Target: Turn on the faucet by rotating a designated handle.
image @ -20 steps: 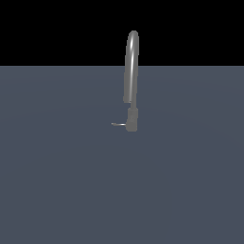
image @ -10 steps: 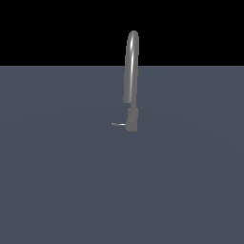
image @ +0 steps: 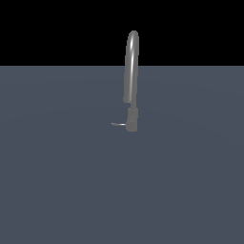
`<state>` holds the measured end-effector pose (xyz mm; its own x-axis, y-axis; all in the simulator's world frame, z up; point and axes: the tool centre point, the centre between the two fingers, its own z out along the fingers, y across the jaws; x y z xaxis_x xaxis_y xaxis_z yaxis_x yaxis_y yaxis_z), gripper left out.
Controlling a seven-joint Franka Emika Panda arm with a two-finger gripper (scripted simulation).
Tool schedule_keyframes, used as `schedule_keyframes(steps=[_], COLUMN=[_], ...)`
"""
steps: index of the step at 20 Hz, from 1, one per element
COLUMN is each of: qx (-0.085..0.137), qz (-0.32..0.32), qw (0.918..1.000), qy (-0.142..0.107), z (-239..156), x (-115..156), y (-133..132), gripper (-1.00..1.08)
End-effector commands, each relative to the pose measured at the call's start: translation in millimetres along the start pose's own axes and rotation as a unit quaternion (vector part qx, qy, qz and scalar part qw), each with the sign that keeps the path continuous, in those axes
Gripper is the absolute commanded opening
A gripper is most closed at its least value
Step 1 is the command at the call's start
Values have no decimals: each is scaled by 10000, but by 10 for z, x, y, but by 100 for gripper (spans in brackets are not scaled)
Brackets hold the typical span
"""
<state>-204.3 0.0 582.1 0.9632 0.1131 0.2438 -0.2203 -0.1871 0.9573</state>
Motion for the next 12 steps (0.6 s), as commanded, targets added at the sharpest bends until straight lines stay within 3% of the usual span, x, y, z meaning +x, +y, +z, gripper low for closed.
schedule_keyframes(steps=[1,6,12], qx=[-523,-1510,-2598], qz=[-62,-273,-662], qw=[9985,9869,9587], qy=[167,507,947], z=[-95,-296,-536], x=[93,294,561], y=[22,-12,-192], gripper=[-100,-100,-100])
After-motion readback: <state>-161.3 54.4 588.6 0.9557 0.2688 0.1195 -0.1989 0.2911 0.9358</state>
